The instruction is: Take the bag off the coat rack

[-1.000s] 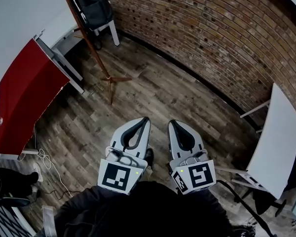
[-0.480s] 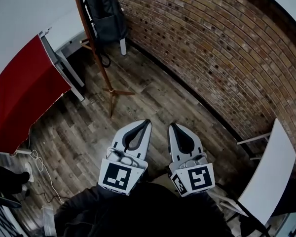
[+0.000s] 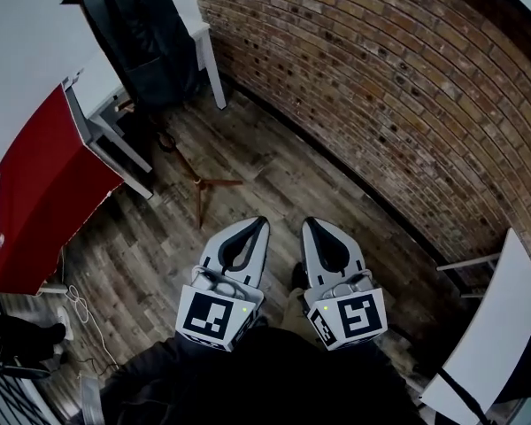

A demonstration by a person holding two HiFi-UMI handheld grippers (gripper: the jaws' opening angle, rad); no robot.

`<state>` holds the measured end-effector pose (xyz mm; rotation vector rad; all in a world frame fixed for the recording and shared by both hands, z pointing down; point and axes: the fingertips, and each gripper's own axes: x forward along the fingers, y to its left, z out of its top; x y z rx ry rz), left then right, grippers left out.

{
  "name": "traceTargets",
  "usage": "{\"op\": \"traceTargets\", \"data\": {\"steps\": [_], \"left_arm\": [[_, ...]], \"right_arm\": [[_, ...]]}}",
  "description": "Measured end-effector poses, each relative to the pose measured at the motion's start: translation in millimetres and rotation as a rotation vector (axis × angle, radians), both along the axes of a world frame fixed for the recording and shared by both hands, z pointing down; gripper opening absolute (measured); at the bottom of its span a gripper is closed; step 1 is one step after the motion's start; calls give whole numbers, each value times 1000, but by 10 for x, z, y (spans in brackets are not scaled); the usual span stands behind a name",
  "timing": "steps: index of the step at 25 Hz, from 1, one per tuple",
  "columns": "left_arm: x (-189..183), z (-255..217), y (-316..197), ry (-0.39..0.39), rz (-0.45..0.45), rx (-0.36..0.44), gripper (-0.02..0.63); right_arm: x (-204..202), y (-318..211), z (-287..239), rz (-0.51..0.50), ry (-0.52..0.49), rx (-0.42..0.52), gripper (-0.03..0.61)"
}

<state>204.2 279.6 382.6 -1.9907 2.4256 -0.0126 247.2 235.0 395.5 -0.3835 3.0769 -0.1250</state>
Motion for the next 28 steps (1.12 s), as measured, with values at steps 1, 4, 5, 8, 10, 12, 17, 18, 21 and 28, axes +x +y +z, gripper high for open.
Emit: {"op": "traceTargets", "data": {"steps": [1, 4, 5, 8, 10, 12, 17, 18, 21, 28], "left_arm": [[-18, 0, -158, -1, -4, -9, 9], [-90, -22, -648, -6, -21, -30, 9], [-114, -28, -807, -8, -24, -36, 9], [-199, -37, -1222, -11, -36, -48, 9], [-268, -51, -1443, -7, -54, -44, 9], [-335, -84, -1629, -6, -75, -33, 9], [-636, -146, -1899, -6, -139, -19, 9], [-718, -156, -1923, -6, -157, -17, 9], [-1014, -183, -1966, -3, -216, -13, 9], [-2026, -126, -2139, 16, -352, -2, 9]], "right_arm": [[-23, -158, -2, -4, -1, -5, 8], [-124, -617, 8, -29, -1, -27, 8], [-166, -758, 7, -40, 0, -31, 8], [-293, -1152, -29, -72, 1, -32, 8], [-365, -1377, -55, -93, 5, -26, 8], [-438, -1571, -83, -114, 8, -19, 8], [-745, -1871, -147, -177, 15, -4, 8], [-831, -1909, -155, -192, 15, -3, 8], [-1146, -1994, -172, -245, 22, 0, 8], [-2215, -2223, -147, -376, 32, 14, 8]]}}
